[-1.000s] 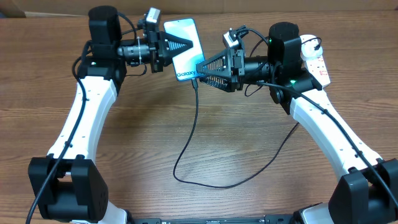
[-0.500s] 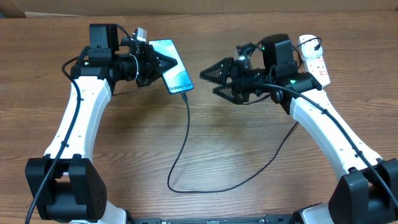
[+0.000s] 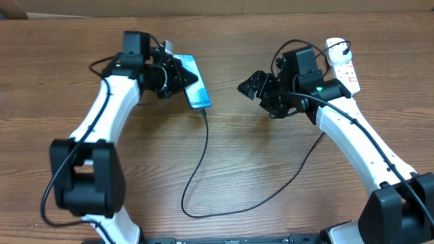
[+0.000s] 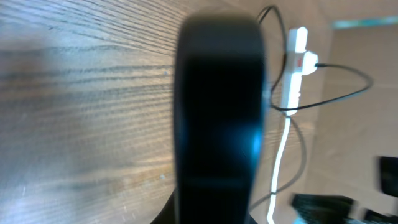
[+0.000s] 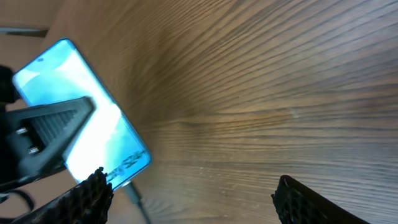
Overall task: Plug charger to phone and switch on socket
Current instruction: 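Lower the smartphone onto the table with the left gripper and release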
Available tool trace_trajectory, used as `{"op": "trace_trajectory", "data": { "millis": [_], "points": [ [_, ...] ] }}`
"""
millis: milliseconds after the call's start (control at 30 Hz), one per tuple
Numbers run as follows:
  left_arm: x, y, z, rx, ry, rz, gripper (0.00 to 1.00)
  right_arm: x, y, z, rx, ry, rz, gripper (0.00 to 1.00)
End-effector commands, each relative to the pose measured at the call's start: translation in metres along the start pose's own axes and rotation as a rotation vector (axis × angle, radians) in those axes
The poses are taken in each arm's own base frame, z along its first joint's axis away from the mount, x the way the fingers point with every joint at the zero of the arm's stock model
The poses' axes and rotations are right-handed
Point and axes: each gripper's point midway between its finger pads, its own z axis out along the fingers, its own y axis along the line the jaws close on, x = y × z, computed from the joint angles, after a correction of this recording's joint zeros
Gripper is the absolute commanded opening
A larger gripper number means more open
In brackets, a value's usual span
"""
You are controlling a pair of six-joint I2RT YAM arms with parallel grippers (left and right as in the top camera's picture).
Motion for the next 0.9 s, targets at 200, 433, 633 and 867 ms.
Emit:
{"op": "trace_trajectory", "data": {
  "millis": [200,433,633,867],
  "points": [
    [0.003,-0.004,0.059,0.032,0.027,0.146,0.04,-0.006,-0.016,-0.002,0.081,-0.034,-0.021,0.83],
    [-0.011,0.014,0.087,0.018,-0.018,0.04,0.05,-0.002,-0.02,-0.002,0.097,-0.019,-0.013,0.83],
    [-0.006,0.026,0.1,0.011,0.009,0.01,0.05,-0.001,-0.02,-0.002,0.098,-0.017,-0.012,0.83],
    [0.002,0.026,0.106,0.046,0.05,0.004,0.07,-0.001,-0.02,-0.002,0.098,-0.017,-0.012,0.83]
  ]
}}
